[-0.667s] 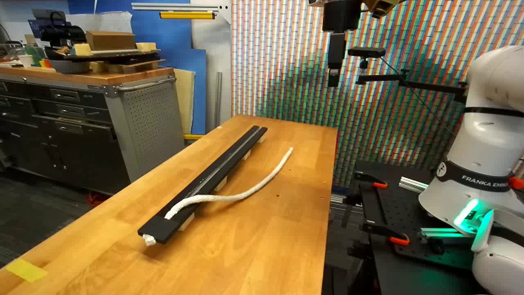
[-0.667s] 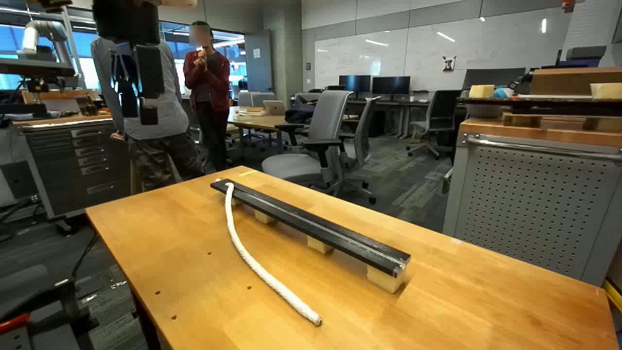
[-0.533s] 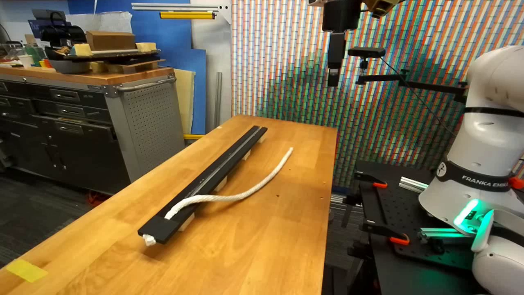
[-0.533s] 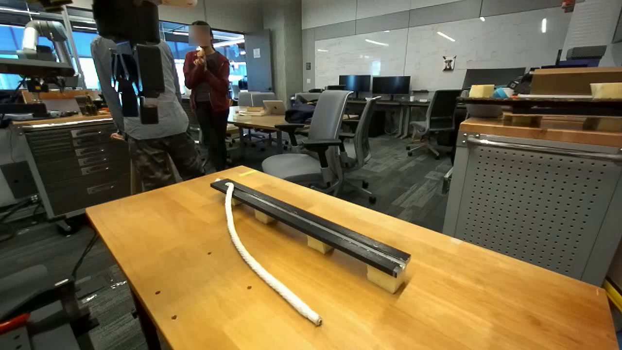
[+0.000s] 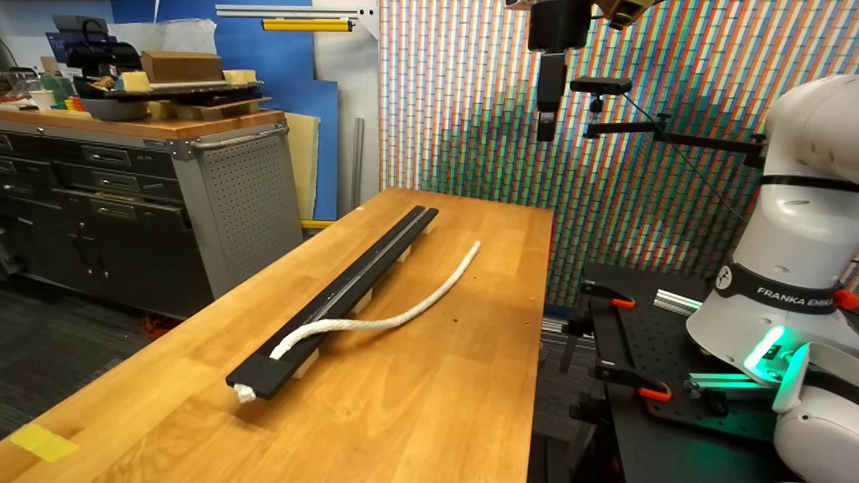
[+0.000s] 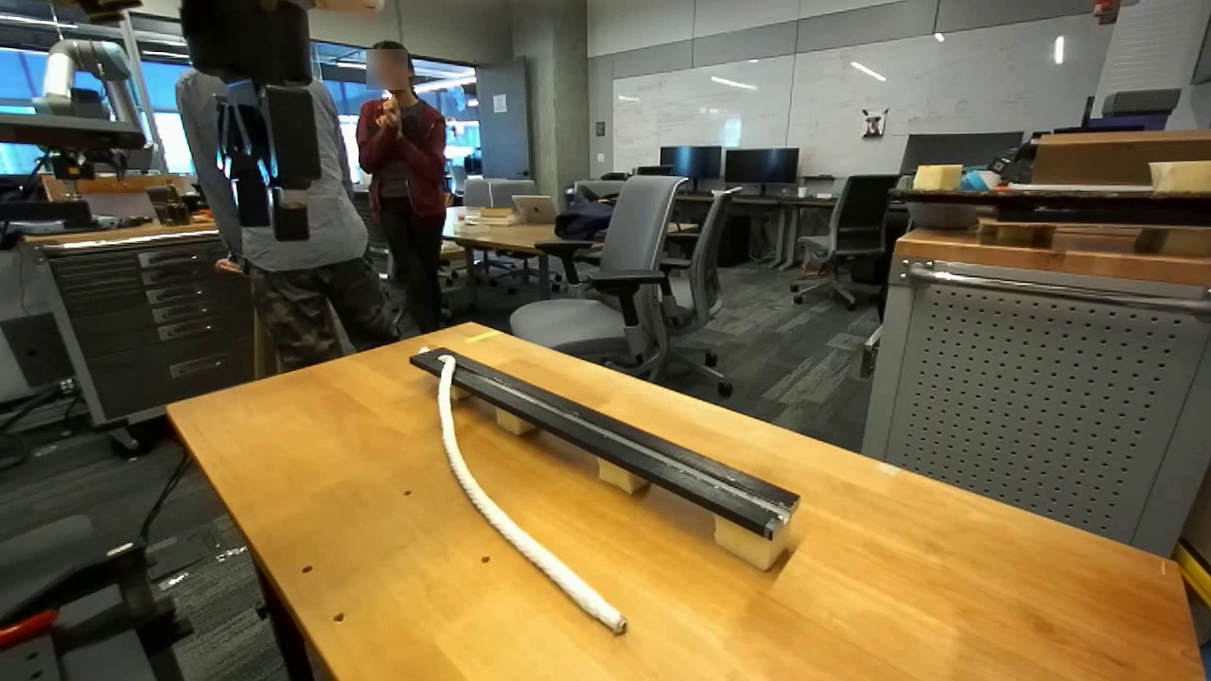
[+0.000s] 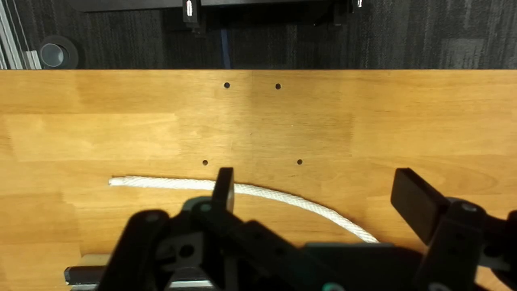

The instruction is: Put the white rope in the black groove

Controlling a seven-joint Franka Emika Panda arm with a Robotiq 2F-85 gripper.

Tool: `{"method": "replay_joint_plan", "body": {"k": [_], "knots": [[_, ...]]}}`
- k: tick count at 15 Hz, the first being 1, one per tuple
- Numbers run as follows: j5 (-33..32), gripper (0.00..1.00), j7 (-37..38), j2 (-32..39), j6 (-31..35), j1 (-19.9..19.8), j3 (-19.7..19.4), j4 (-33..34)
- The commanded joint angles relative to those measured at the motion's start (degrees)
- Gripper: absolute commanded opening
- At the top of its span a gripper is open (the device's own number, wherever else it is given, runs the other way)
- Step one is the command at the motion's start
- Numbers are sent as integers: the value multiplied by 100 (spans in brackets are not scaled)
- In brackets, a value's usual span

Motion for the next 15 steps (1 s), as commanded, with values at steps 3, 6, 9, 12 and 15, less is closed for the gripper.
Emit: {"method": "replay_joint_plan", "body": {"k": [3,6,9,12,15], "knots": [[25,100,-25,2,-11,-54,46,9],[25,100,-25,2,-11,-54,46,9],[25,100,-25,2,-11,-54,46,9],[14,100,0,49,45,-69,48,27],[116,100,405,233,363,-209,28,71]]}}
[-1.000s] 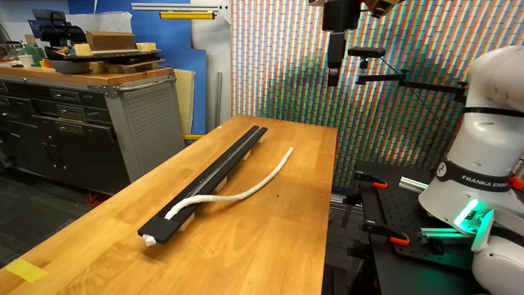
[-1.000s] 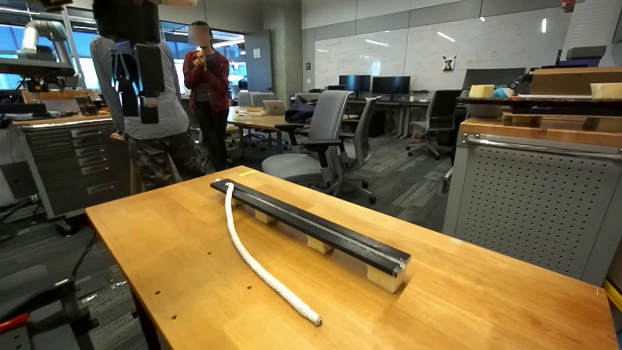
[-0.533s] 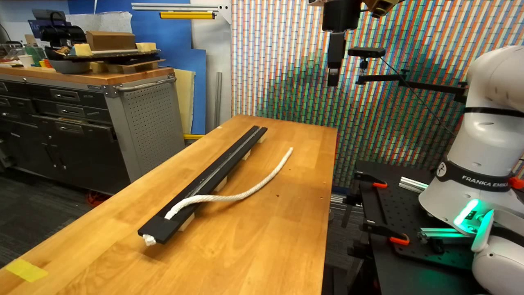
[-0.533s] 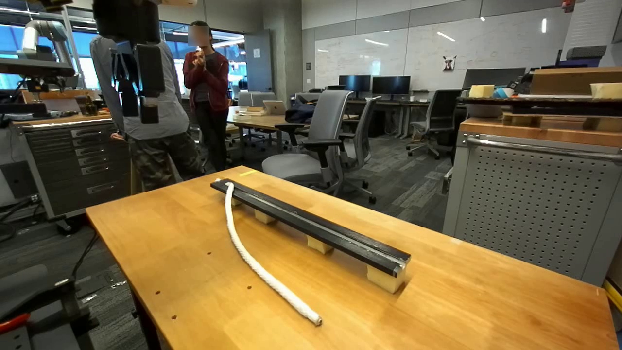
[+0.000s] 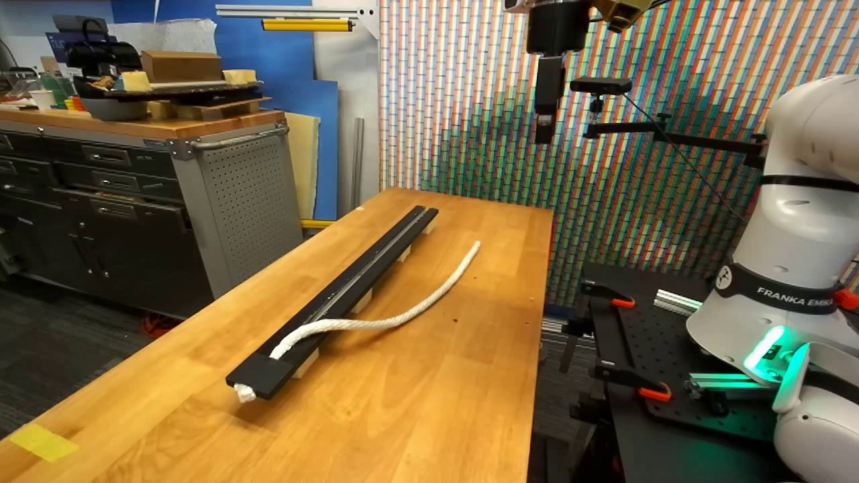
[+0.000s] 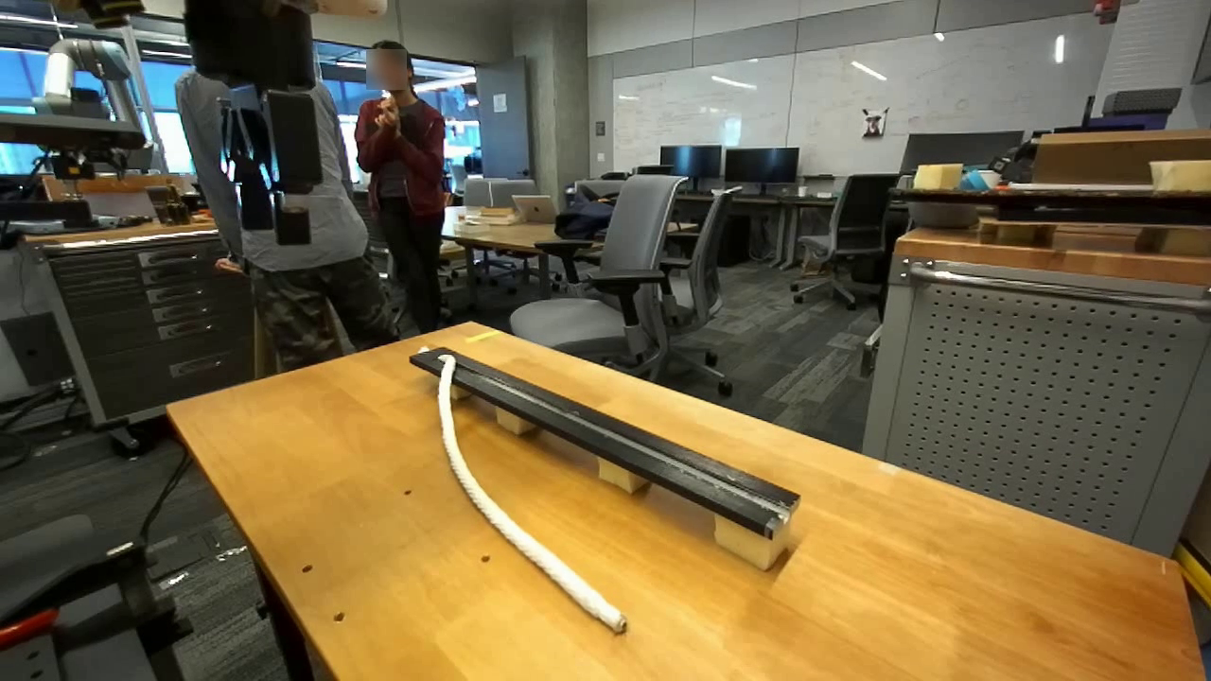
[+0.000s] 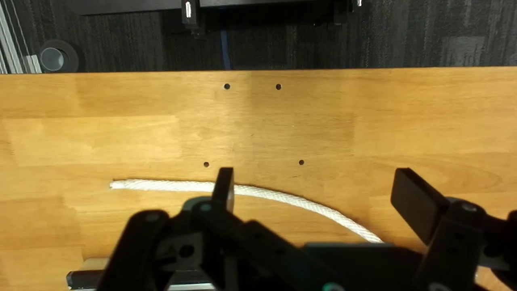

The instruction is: Put the white rope in the black groove

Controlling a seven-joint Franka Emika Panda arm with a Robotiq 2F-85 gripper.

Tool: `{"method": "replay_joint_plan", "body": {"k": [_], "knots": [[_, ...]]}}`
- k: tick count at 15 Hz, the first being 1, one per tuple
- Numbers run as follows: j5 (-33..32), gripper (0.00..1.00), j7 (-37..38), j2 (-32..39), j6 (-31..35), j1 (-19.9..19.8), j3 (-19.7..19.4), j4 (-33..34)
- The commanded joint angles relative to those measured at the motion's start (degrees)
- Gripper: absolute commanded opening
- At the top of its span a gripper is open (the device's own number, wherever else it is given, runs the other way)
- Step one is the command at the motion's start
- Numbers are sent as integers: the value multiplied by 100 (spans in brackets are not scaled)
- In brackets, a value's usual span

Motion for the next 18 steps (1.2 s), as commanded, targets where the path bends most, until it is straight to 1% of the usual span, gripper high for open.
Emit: {"method": "replay_joint_plan", "body": {"k": [1,6,10,13,15,17,18], "knots": [[113,100,482,230,475,-250,31,82],[-76,100,1263,657,1370,-794,-31,126],[-274,100,1842,1165,1765,-1234,-63,230],[-639,100,2341,1604,2125,-1506,-45,320],[-774,100,2555,1866,2158,-1556,-78,429],[-541,100,2299,1894,1925,-1380,-142,549],[-631,100,2316,1778,2086,-1415,-172,286]]}}
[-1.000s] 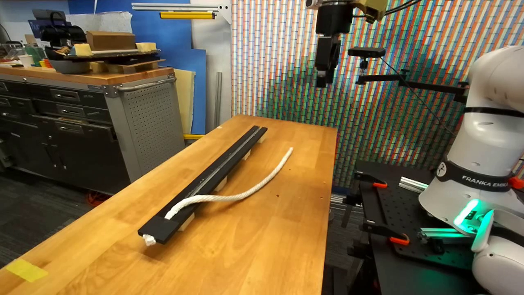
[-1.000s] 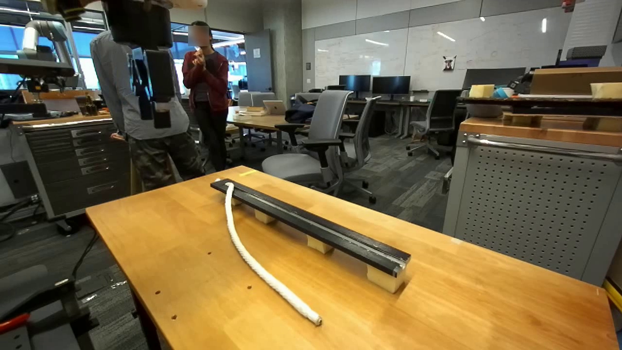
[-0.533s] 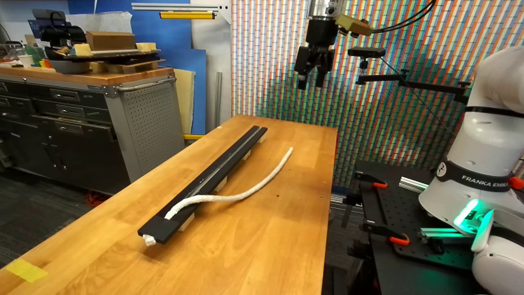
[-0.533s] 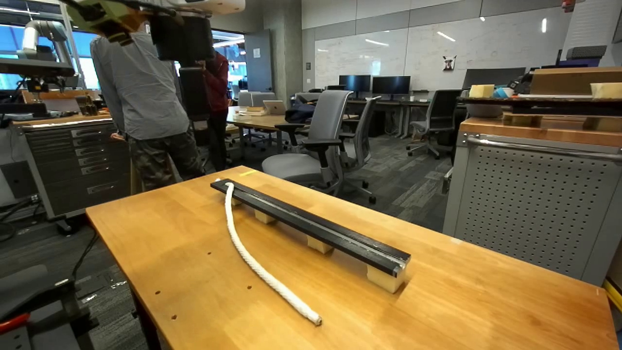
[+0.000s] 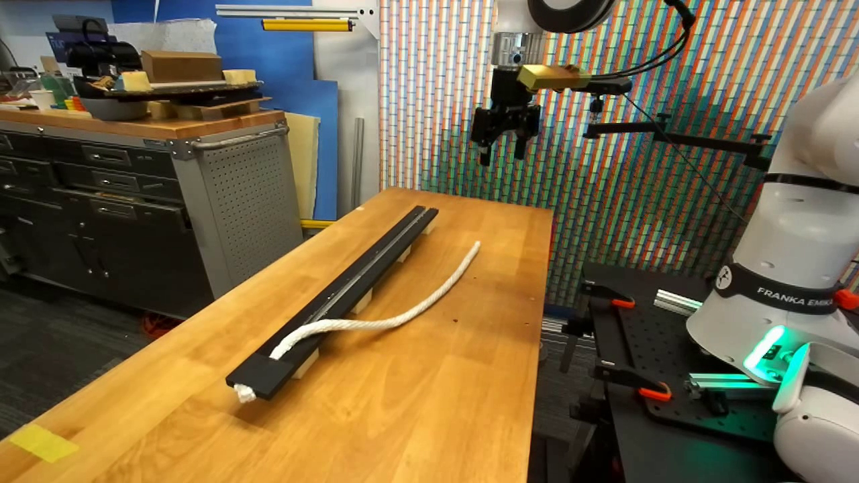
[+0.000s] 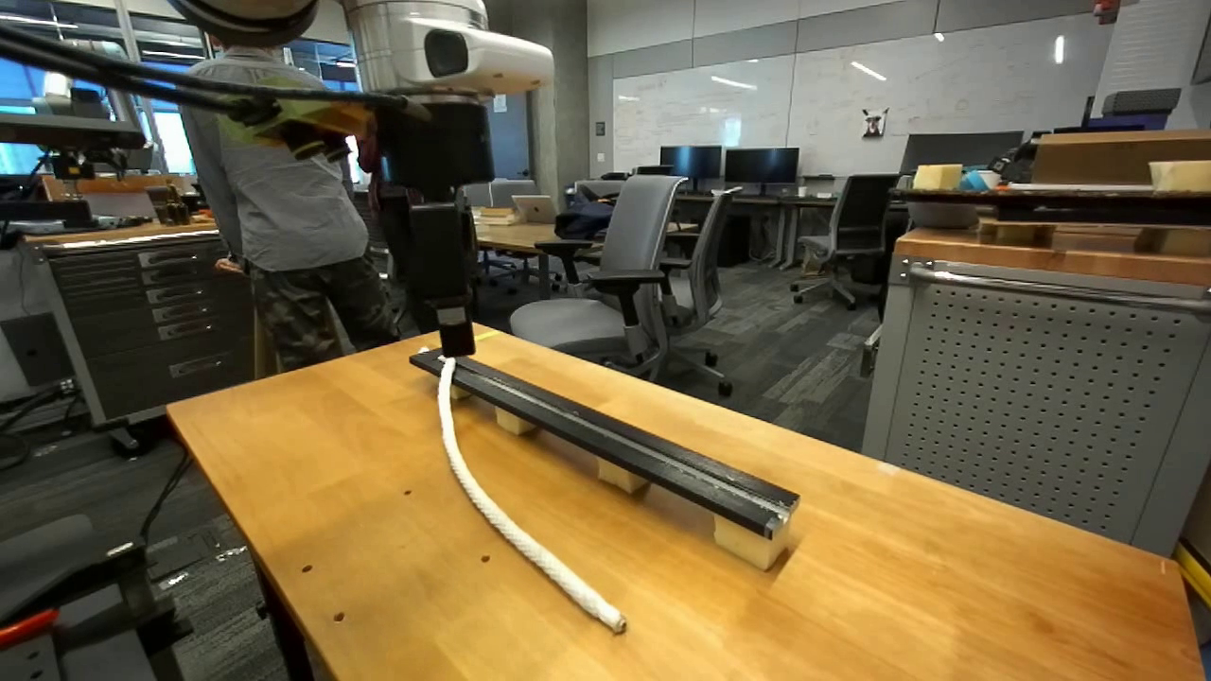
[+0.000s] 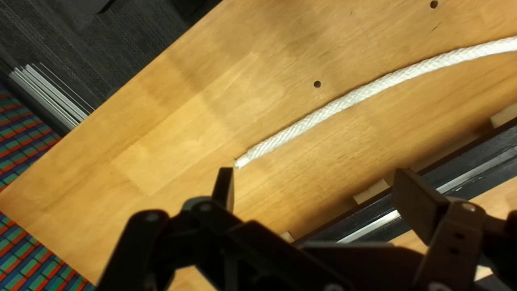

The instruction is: Put the white rope in the black groove

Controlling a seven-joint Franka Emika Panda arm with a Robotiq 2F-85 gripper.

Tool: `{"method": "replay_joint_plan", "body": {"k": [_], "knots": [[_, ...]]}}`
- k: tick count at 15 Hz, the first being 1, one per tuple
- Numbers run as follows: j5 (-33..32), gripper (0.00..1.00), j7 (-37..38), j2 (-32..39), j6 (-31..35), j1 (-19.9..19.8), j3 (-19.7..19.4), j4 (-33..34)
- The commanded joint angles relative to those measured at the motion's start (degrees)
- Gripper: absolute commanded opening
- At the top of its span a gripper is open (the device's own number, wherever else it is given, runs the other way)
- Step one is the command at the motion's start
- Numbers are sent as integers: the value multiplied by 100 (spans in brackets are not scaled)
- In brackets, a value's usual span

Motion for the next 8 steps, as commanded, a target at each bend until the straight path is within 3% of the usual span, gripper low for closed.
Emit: {"method": "replay_joint_plan", "body": {"k": [1,5,8], "knots": [[-25,100,17,62,-14,105,-84,61],[-22,100,16,107,-28,131,-83,141],[424,100,62,614,-86,110,-234,400]]}}
